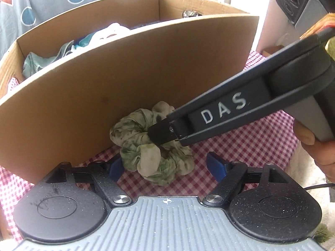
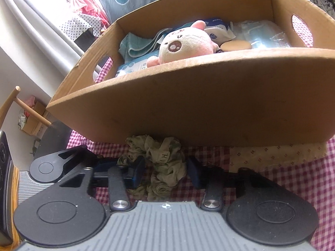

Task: Organize soft objects
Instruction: 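Move the right gripper to the green scrunchie and grasp it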

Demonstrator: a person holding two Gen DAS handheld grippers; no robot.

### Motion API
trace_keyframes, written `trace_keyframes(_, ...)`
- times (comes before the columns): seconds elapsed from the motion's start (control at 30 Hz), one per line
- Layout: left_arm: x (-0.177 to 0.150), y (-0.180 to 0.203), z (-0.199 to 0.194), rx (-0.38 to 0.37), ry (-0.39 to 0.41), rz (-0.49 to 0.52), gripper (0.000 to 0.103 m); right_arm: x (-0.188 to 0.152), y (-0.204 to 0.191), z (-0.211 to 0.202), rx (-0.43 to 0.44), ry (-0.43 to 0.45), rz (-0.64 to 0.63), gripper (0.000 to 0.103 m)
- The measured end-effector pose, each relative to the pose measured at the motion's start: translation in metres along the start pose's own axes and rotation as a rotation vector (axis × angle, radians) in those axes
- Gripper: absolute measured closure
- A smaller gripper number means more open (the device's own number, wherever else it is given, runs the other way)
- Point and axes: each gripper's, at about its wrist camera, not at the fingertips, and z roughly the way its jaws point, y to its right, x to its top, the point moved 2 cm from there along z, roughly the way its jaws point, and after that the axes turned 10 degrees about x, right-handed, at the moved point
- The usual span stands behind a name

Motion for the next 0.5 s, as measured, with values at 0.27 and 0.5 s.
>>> trace_keyframes(0.27,0.005,-0.002,-0.006,-0.034,0.017,-0.017,0.026,-0.004,-0.005,-0.007,0.011,0.028,-0.033,0.082)
trace_keyframes(0.5,0.002,-0.01,-0.037,-0.08,0.056,-0.032,0.026,-0.011,-0.021,-0.028,0.022,0.059,-0.06,0.083)
